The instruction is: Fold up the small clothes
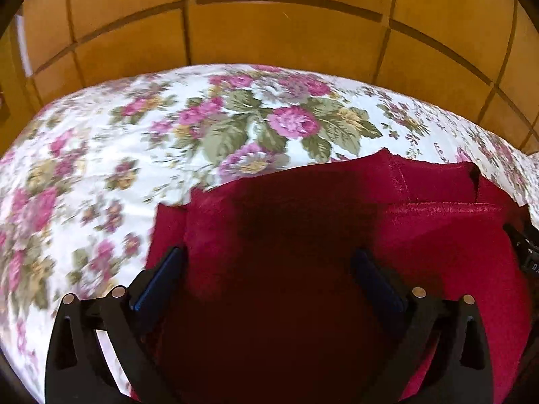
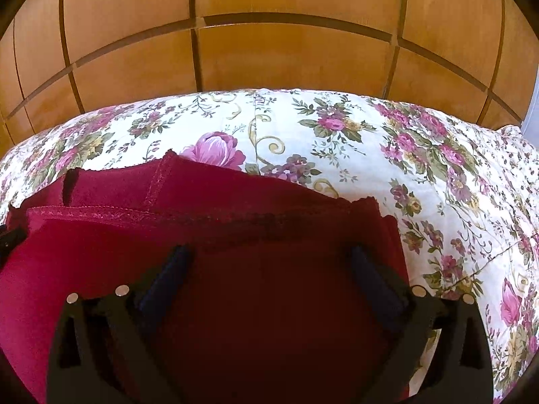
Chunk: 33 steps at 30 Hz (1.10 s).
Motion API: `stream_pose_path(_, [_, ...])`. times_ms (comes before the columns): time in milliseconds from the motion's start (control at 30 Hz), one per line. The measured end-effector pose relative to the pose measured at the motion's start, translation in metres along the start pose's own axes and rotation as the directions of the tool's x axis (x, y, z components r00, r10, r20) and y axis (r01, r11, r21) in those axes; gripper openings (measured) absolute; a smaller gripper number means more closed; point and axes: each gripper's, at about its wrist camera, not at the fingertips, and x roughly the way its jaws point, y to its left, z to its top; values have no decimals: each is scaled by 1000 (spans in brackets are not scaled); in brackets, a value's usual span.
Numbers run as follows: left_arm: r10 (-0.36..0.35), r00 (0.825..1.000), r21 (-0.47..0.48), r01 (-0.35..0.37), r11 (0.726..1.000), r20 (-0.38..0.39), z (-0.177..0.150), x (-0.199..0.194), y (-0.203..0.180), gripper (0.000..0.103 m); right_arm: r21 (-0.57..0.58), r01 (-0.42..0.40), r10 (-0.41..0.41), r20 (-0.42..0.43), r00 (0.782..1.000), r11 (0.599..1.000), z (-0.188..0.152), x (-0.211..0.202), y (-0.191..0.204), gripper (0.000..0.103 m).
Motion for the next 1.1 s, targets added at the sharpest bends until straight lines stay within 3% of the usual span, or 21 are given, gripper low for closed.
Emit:
stream_pose_path(100, [-9,1000,-19,9,1000,25,-12,-18,9,100,-9,15,-15,7,1000,1000,0,-2,2,99])
stream_pose_path(300, [83,995,-42,-81,996,47,-36,-40,35,100,-19,30,-30,-4,1000,999,0,-3,4,101])
stream_pose_path(533, [-58,996,-200,70,977,68,-66,-45,74,100,-3,-24,24,-53,998,1000,6,-2,-2,101])
stream_pose_path(600, [-66,995,-187,79,979,73,-67,-47,72,100,-5,-47,47,-54,997,999,7,-8,-4,101])
stream_pose_path(900, [-108,984,-166,131,977,143,-84,-55,76,100,-43,-7,9,45,999,999,-33,-78,17,101])
stream_pose_path(1100, [-110,982,-171,137,976,156,-86,-56,78,100,24,-71,70,37,997,997,-66,-107,22,101])
